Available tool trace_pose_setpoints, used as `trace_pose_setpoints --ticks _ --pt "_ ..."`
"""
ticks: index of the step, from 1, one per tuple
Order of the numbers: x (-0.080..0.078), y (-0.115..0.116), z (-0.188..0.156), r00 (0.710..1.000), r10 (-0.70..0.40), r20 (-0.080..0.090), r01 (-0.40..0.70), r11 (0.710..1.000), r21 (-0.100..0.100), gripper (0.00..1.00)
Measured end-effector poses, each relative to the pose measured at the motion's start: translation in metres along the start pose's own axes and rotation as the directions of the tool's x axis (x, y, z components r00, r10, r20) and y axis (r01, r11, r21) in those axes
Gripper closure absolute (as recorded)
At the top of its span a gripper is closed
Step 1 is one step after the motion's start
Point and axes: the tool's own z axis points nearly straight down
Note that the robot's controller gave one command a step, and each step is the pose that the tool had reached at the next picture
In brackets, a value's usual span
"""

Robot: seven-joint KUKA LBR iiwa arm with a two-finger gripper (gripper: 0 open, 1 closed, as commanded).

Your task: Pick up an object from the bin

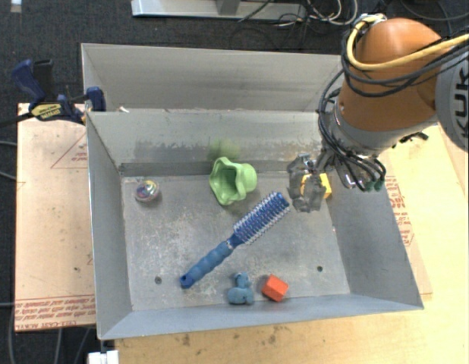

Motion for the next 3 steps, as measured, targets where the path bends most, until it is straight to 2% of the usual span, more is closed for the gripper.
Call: trace_pose_setpoints --ticks 1,2,3 --pt "0.001 0.001 0.004 1.0 -0.001 -0.008 0.001 1.0 -0.003 0.0" --pt "-0.03 0.035 0.184 0.948 -0.319 -0.014 0.319 0.948 -0.01 0.0" --pt "-0.031 0.035 0.181 0.948 -0.318 -0.01 0.318 0.948 -0.008 1.0"
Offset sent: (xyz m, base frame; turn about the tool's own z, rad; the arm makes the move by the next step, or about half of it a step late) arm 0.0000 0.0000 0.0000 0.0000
